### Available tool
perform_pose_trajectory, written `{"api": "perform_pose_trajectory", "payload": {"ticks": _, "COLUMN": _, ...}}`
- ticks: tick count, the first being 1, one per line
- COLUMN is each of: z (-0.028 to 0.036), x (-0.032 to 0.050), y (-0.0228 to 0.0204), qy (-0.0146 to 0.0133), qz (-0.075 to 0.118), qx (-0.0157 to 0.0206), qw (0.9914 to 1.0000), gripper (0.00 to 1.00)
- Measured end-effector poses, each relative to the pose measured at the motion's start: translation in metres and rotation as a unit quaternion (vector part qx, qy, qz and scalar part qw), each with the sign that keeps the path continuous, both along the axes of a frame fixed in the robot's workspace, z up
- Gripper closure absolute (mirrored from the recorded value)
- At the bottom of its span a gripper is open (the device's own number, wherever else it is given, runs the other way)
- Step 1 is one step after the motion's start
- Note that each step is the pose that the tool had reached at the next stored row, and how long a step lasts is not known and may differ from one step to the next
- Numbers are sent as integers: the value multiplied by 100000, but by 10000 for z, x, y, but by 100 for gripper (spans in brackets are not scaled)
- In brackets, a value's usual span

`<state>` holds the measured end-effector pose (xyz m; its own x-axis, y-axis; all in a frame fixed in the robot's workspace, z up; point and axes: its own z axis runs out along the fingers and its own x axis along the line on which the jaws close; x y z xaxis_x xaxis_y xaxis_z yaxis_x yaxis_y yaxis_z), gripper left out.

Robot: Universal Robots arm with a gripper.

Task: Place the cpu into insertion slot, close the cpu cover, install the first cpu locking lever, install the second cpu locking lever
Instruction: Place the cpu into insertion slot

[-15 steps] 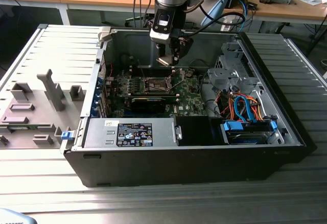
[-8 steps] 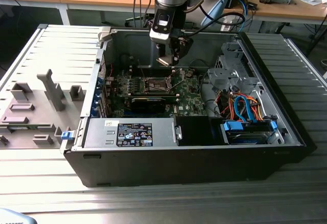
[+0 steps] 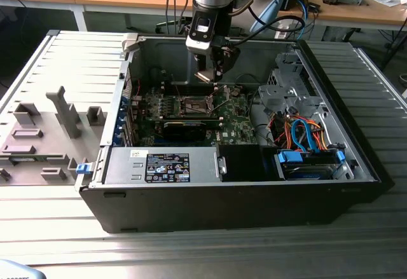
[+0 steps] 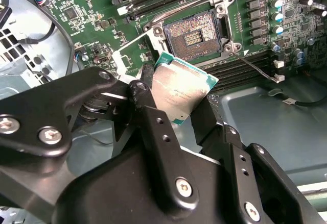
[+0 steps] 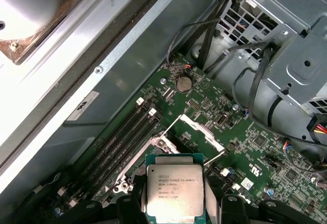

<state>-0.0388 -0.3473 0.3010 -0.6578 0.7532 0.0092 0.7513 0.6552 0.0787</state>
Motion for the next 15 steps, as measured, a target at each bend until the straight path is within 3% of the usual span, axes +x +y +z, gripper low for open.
{"api": "perform_pose_trajectory", "payload": {"ticks": 15, "z": -4, "x": 0, "y": 0, "qy": 1, "qz": -758, "qx": -44, "qw": 99997, "gripper": 46}}
